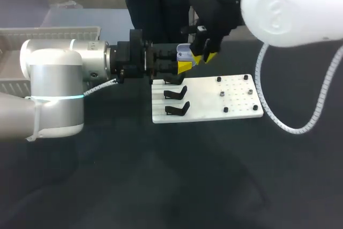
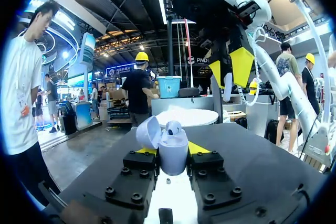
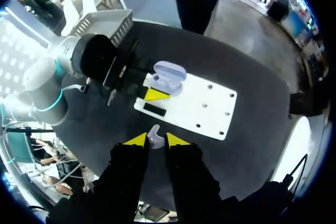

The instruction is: Pick up each earbud case from the left stands, insert the matching earbuds, close the lid, and place the case in the box.

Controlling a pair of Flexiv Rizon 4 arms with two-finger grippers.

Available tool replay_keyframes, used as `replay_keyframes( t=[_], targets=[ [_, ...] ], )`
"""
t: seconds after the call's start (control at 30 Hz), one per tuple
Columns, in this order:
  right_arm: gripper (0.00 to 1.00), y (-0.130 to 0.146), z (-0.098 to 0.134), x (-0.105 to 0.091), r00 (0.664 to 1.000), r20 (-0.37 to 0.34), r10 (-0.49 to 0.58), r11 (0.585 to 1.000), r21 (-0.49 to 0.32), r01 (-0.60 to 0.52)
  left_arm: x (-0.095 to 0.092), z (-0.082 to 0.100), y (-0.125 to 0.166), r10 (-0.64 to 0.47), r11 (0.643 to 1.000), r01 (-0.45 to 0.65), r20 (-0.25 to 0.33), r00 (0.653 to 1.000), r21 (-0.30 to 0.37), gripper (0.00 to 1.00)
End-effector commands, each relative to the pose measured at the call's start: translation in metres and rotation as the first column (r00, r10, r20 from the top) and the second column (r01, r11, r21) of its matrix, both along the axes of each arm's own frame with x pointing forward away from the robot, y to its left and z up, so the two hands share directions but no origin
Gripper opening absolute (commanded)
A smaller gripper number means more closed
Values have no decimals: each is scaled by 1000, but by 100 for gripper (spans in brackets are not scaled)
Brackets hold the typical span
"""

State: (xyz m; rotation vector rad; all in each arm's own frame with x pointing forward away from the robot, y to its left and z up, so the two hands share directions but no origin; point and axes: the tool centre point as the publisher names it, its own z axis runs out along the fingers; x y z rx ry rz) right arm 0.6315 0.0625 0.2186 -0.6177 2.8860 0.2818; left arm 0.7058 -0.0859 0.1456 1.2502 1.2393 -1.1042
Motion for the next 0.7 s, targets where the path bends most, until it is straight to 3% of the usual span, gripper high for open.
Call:
replay_keyframes(
  t=[0.03,0.7],
  targets=[
    [0,12,3,15,997,-79,21,999,-48,-25,0,0,0,0,1000,0,1,1000,-1,0],
    [0,35,-8,45,993,-80,83,993,-79,-90,0,0,0,0,1000,0,1,1000,-1,0]
  ],
)
